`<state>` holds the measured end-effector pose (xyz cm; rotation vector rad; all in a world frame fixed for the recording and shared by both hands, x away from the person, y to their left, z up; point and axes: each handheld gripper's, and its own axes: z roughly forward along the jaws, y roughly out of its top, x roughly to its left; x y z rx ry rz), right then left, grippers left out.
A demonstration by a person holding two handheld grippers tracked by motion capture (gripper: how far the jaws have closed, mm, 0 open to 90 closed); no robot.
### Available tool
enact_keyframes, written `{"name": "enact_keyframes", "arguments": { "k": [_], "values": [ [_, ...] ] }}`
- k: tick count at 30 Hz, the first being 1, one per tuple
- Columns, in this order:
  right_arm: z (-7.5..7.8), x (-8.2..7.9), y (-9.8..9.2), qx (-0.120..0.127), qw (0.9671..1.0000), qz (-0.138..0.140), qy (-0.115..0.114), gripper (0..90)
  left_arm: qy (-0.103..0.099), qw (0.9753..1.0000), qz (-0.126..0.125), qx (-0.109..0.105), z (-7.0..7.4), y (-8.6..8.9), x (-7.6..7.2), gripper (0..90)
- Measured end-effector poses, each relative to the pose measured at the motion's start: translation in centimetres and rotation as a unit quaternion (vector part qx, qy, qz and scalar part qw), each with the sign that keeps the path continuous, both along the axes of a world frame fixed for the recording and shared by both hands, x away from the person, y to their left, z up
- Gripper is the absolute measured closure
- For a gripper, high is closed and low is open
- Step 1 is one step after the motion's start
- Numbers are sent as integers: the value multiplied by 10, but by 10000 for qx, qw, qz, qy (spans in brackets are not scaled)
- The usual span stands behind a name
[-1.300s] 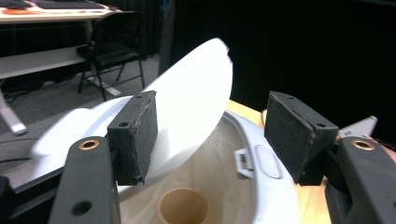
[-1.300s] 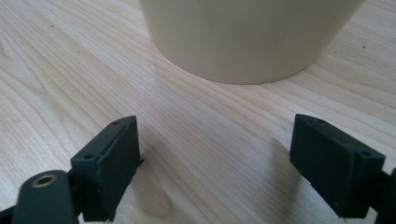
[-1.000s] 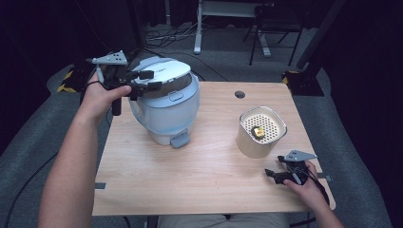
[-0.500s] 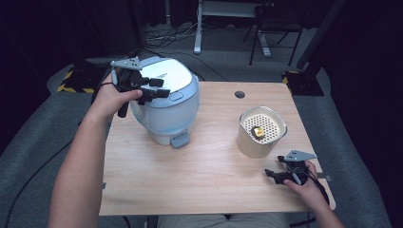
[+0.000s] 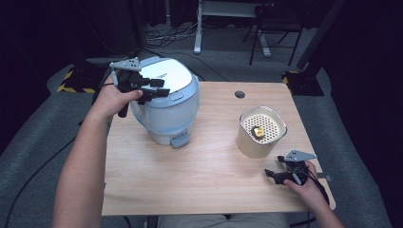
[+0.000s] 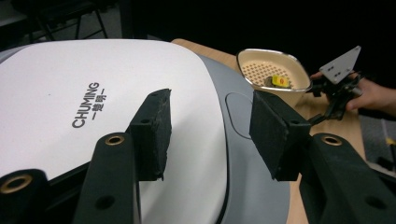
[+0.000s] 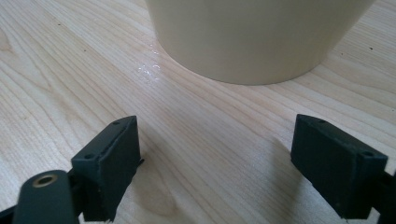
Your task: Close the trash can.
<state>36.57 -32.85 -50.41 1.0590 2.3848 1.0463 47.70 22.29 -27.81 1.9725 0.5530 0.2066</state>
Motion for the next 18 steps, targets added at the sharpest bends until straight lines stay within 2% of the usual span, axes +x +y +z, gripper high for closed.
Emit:
{"name": "enact_keyframes", "arguments": {
  "k": [3, 7, 9, 10, 11, 12, 18],
  "values": [
    [0, 0, 0, 2, 10000, 0, 2, 161, -205, 9995, 113, 229, 1, -4, -1, 498],
    [0, 0, 0, -2, 10000, 11, -2, 161, -190, 9985, 235, 447, 5, -9, -1, 507],
    [0, 0, 0, -1, 10000, 19, -2, 161, -228, 9976, 270, 597, 7, -12, -2, 507],
    [0, 0, 0, -5, 10000, 18, 0, 161, -325, 9959, 325, 774, 8, -16, -3, 507],
    [0, 0, 0, -5, 10000, 18, 0, 161, -325, 9959, 325, 774, 8, -16, -3, 510],
    [0, 0, 0, -5, 10000, 32, -5, 160, -243, 9961, 368, 769, 7, -16, -3, 510],
    [0, -1, 1, -11, 10000, 33, 1, 160, -306, 9965, 425, 657, 5, -17, -2, 507]
  ]
}}
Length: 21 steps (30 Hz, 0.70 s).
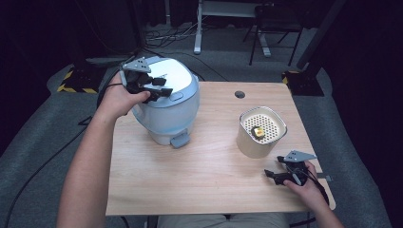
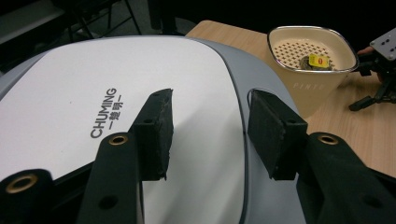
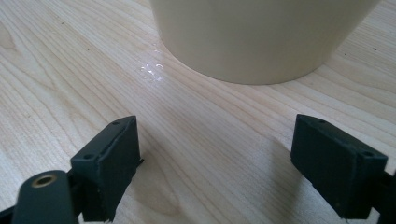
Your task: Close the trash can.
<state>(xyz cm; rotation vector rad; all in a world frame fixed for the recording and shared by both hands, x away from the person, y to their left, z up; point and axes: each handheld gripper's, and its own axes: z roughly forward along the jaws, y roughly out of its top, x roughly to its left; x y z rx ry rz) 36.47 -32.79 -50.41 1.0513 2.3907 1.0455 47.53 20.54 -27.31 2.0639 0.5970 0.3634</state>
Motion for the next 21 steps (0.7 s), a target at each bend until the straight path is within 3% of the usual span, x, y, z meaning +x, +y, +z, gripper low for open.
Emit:
{"name": "enact_keyframes", "arguments": {
  "k": [3, 5, 8, 14, 17, 18, 21],
  "values": [
    [0, 0, 0, 3, 10000, 4, 1, 159, 99, 9998, 78, -153, 0, -1, 0, 454],
    [0, 0, 0, 5, 10000, 4, 2, 159, 64, 9998, 27, -200, 2, 1, -1, 408],
    [0, 0, 0, 5, 10000, 5, 2, 159, -17, 9988, -102, -471, 6, 3, -10, 405],
    [0, 0, 0, 7, 10000, 20, 7, 159, -181, 9970, -517, -553, 12, 5, -42, 388],
    [0, 0, 0, 10, 10000, 19, 7, 159, -296, 9946, -677, -735, 13, 8, -60, 387],
    [0, 0, 0, 9, 10000, 19, 6, 159, -364, 9924, -782, -882, 13, 11, -69, 382],
    [0, 0, 0, 14, 10000, 19, 4, 159, -411, 9910, -855, -946, 13, 13, -82, 378]
  ]
}}
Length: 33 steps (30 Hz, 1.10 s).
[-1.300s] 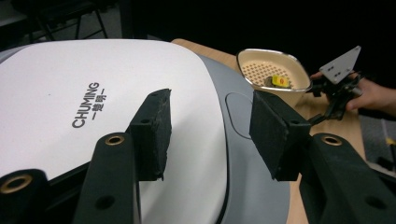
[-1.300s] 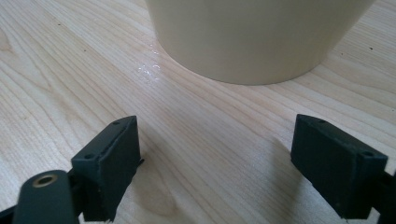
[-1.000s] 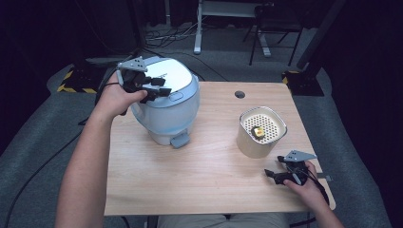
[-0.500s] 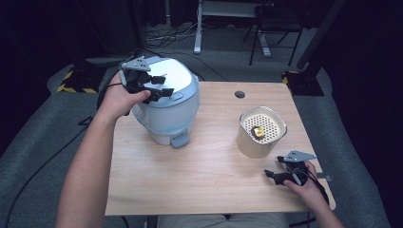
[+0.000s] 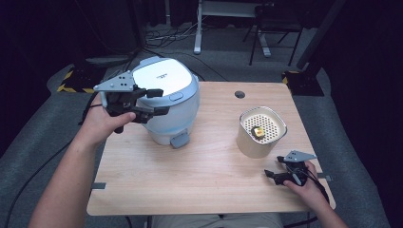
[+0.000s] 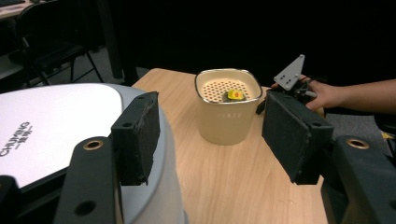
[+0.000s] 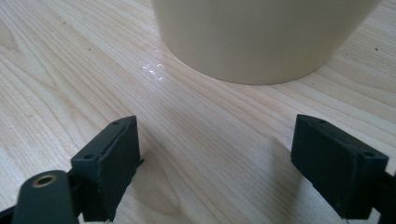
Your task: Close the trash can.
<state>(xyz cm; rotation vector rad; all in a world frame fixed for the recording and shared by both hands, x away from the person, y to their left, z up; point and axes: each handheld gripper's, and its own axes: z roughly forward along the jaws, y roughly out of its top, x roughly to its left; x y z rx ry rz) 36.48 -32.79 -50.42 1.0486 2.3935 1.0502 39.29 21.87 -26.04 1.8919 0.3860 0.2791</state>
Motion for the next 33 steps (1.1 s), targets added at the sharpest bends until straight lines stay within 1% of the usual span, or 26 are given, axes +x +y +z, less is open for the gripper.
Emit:
{"name": "enact_keyframes", "arguments": {
  "k": [1, 4, 7, 9, 11, 15, 18, 19, 20, 24, 28, 29, 33],
  "values": [
    [0, 0, 0, 1, 10000, -2, 2, 159, 0, 10000, 0, 0, 0, 0, 0, 377],
    [0, 0, 0, 0, 10000, -2, 2, 159, -56, 10000, -3, 6, -3, 2, -11, 376],
    [0, 0, 0, -2, 10000, -2, 1, 159, -39, 10000, 27, -27, -10, 5, -22, 375],
    [0, 0, 0, -4, 10000, -4, 2, 159, -16, 10000, 82, -9, -16, 7, -28, 377],
    [0, 0, 0, -8, 10000, 4, -2, 159, -10, 9999, 45, -99, -24, 7, -34, 368],
    [0, 0, 0, -7, 10000, -6, 2, 159, 32, 10000, 67, 32, -39, 5, -44, 355],
    [0, 0, 0, -9, 10000, -7, 2, 159, 61, 9999, 80, 63, -49, 6, -49, 350],
    [0, 0, 0, -11, 10000, -1, 4, 159, 56, 9999, 81, 69, -54, 6, -52, 348],
    [0, 0, 0, -11, 10000, -1, 4, 159, 56, 9999, 81, 69, -54, 6, -52, 348],
    [0, 0, 0, -10, 10000, -7, 1, 159, 45, 9999, 87, 109, -66, 6, -56, 344],
    [0, 0, 0, -13, 10000, -2, 0, 158, 86, 9999, 101, 106, -80, 7, -59, 342],
    [0, 0, 0, -9, 10000, -7, 0, 159, 131, 9998, 103, 113, -84, 7, -59, 341],
    [0, 0, 0, -9, 10000, -8, 1, 158, 268, 9991, 120, 308, -101, 5, -59, 327]
  ]
}}
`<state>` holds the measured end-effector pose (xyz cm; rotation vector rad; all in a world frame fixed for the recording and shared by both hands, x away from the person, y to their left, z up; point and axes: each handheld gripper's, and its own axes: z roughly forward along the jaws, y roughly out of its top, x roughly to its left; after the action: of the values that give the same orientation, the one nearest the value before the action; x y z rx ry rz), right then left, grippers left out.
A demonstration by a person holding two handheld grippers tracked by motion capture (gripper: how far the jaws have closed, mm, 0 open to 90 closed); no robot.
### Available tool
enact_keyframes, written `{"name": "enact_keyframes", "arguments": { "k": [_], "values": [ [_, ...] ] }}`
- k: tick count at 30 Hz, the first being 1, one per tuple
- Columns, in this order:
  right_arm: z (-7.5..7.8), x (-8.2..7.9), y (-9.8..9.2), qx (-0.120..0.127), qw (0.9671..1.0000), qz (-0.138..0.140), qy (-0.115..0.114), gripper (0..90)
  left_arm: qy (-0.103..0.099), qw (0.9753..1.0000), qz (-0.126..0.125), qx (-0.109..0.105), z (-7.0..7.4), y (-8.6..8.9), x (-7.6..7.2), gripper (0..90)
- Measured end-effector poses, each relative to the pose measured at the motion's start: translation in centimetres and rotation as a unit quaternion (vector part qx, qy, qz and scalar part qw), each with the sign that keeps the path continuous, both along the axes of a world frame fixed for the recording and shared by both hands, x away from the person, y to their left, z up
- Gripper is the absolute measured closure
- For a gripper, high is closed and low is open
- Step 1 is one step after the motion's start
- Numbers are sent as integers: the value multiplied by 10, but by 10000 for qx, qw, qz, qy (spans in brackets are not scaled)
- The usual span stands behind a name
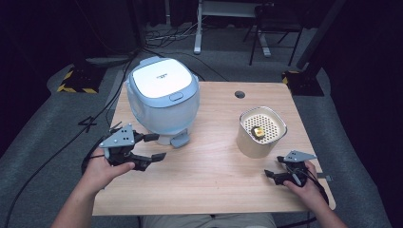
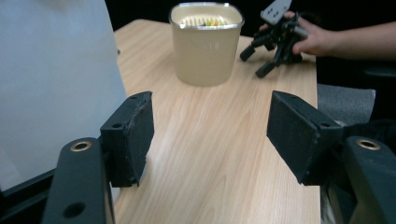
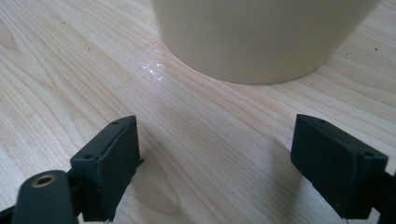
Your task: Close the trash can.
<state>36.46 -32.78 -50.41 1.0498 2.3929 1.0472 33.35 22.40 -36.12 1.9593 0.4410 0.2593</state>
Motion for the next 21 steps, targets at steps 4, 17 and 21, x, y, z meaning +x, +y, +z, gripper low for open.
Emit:
{"name": "enact_keyframes", "arguments": {
  "k": [4, 17, 21],
  "values": [
    [0, 0, 0, -2, 10000, 2, -2, 159, 79, 9999, 48, 59, -16, 0, -2, 324],
    [0, 0, 0, -3, 10000, 7, -1, 159, 414, 9986, 302, 157, -76, -2, -2, 301],
    [0, 0, 0, 9, 10000, 6, 2, 159, 553, 9970, 448, 308, -100, -2, 0, 300]
  ]
}}
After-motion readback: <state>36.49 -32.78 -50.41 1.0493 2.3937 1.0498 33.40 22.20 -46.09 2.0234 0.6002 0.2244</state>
